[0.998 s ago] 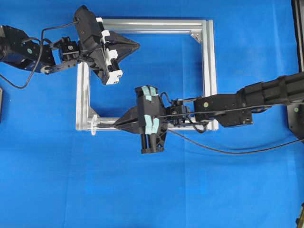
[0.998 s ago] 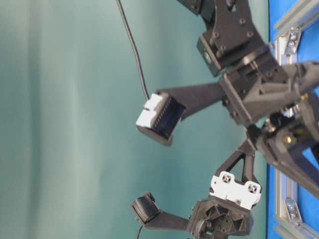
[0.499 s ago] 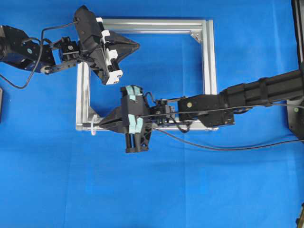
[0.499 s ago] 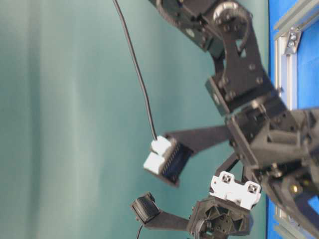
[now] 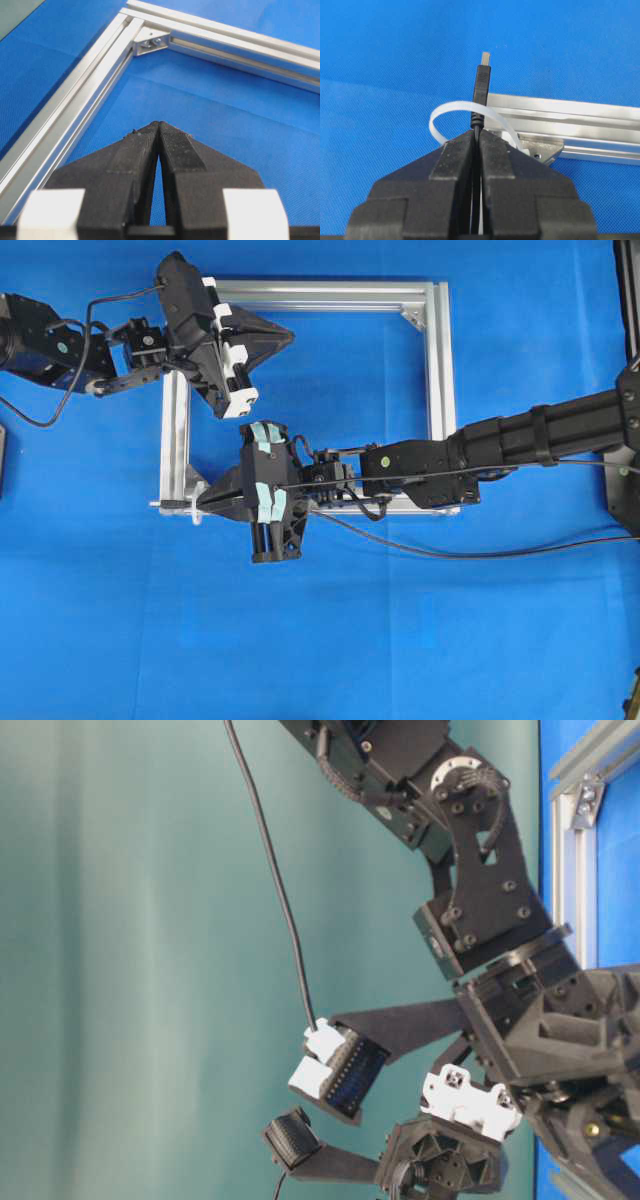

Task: Insert the wire through the string loop located on the left side.
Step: 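Push the cable plug through the white loop with the right gripper, then bring the open left gripper to the plug beyond the loop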

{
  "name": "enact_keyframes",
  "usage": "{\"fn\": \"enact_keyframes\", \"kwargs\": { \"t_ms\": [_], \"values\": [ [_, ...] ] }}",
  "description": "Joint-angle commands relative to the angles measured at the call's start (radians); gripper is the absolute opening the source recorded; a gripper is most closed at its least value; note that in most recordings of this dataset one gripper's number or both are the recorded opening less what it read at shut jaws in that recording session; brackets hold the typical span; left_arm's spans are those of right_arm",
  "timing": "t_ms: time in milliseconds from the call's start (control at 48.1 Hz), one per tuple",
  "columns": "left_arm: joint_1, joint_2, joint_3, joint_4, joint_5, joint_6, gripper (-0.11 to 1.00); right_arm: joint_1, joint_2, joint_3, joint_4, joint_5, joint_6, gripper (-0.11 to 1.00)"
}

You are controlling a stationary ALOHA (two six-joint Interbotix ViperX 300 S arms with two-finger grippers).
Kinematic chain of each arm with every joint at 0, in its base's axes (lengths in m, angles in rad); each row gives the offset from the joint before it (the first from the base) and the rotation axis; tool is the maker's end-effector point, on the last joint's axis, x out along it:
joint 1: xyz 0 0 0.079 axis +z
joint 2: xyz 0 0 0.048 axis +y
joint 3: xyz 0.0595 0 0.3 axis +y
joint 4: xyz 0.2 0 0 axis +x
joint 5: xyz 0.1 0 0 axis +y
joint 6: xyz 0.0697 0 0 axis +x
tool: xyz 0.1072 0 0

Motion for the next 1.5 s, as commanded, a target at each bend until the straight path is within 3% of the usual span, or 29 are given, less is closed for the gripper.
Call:
{"fn": "enact_keyframes", "kwargs": {
  "t_ms": [0,270,832,1123,1290,1477],
  "values": [
    [0.000,-0.037,0.000,0.003,-0.005,-0.002,0.00,0.000,-0.021,-0.017,-0.002,-0.002,-0.002,0.00],
    [0.015,-0.118,0.091,0.003,-0.009,0.011,0.00,0.000,-0.021,-0.017,-0.002,0.002,0.000,0.00],
    [0.046,-0.399,0.439,0.003,-0.020,0.011,0.00,0.000,-0.021,-0.018,-0.002,0.003,0.000,0.00],
    [0.038,-0.437,0.474,0.003,-0.009,0.002,0.00,0.000,-0.021,-0.020,-0.002,0.002,0.000,0.00],
    [-0.034,-0.443,0.477,0.008,-0.008,-0.005,0.00,0.000,-0.021,-0.018,-0.002,0.002,-0.002,0.00],
    [-0.221,-0.472,0.492,0.008,-0.006,-0.005,0.00,0.000,-0.021,-0.020,-0.002,0.002,0.000,0.00]
  ]
}}
